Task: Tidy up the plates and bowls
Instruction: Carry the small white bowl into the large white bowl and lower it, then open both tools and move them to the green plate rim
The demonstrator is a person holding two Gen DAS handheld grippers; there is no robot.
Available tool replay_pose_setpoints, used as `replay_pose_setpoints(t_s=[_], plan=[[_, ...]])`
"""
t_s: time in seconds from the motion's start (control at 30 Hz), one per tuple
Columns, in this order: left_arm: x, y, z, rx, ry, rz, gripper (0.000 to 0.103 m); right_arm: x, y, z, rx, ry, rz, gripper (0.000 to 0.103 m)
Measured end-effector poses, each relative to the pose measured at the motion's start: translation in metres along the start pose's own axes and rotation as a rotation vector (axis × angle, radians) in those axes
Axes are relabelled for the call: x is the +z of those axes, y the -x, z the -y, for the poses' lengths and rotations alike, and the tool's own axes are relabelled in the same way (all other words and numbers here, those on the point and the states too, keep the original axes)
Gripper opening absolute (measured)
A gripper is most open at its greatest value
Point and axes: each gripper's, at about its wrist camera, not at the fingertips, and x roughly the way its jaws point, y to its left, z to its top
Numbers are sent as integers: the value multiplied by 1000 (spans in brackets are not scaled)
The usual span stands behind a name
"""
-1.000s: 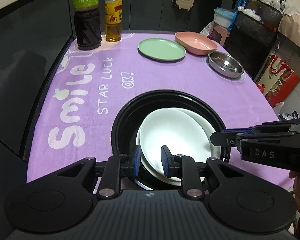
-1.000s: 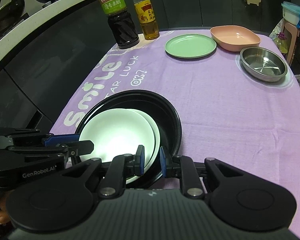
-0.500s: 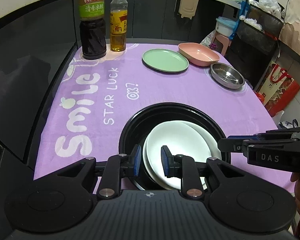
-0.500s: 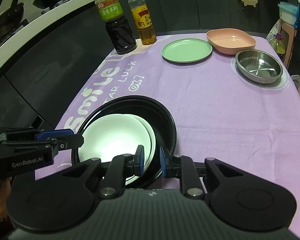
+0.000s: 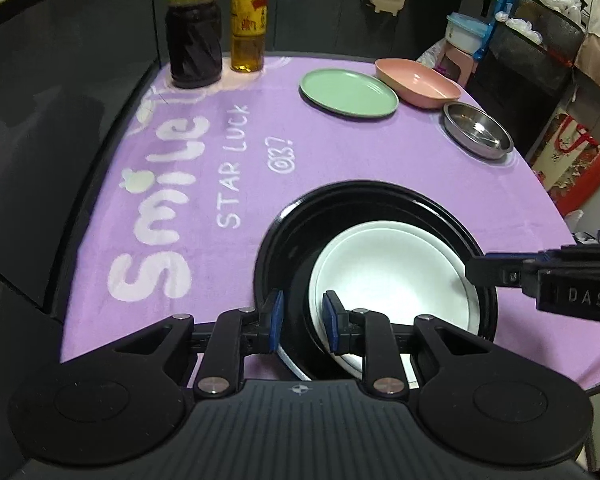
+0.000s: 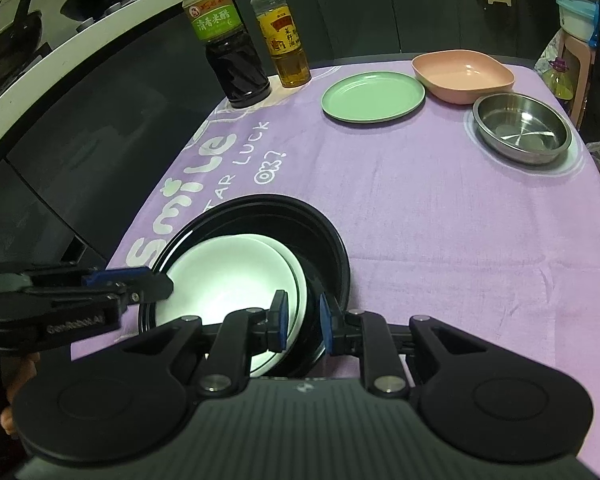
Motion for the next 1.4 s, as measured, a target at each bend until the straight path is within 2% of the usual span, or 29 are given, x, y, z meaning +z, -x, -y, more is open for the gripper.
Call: replay_pose_setpoints(t_s=[0.07,0.3,0.47,0.73,0.93,1.2,1.4], plan=[[1,0,-1,-2,5,0,20,1,0,1,-3,-1,1,19],[18,13,0,-50,-11,80,20,15,3,14,-21,-25,39,19],[39,5,-5,-13,8,117,20,30,-4,25,-45,-42,43,20],[72,-20,-23,7,97,96,21,47,-16,40,-68,-67,35,19],[91,-36,-26,10,110,90,26,59,-27,50,-74,-85,26,20],[121,-53,-25,-14,102,116,27,77,-45,56,-76,-96,15,20],[136,-72,-30,5,107,133,27,97,-59,62,-78,-118,7,20]])
